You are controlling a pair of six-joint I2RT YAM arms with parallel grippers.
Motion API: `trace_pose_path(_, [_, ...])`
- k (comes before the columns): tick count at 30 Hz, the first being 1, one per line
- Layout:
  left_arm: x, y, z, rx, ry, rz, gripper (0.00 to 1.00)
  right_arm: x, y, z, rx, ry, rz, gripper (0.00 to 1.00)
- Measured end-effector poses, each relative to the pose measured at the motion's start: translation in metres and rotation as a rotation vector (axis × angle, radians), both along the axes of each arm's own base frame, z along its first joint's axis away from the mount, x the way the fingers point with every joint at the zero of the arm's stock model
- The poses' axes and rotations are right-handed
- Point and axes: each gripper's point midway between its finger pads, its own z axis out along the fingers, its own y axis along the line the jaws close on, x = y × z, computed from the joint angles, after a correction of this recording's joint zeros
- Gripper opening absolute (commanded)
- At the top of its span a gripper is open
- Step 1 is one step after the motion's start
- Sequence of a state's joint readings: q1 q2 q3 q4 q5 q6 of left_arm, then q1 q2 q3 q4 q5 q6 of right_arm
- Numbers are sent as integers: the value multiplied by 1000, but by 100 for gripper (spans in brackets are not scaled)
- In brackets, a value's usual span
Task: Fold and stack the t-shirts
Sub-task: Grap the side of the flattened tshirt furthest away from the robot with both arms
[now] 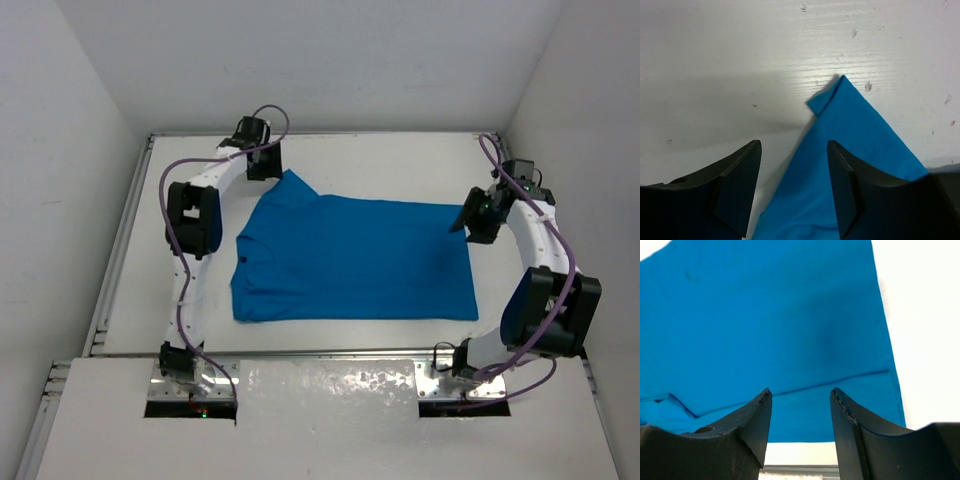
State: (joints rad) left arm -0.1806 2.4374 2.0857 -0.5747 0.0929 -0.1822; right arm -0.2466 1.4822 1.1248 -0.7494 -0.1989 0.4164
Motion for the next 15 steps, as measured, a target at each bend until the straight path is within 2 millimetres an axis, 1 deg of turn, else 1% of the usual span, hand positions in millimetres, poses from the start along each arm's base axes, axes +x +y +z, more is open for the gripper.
trace_pose_path(5, [-3,-9,-1,5,1,-15,53,-5,-2,-2,-11,21,3,49])
trace_pose_path(10, [-8,-20,-6,-35,21,-45,52,-5,-3,-3,-22,25,12,49])
trace_pose_path(15, [-10,-25,-11,-62,35,-58,52,-8,-7,-4,-45,36,19,49])
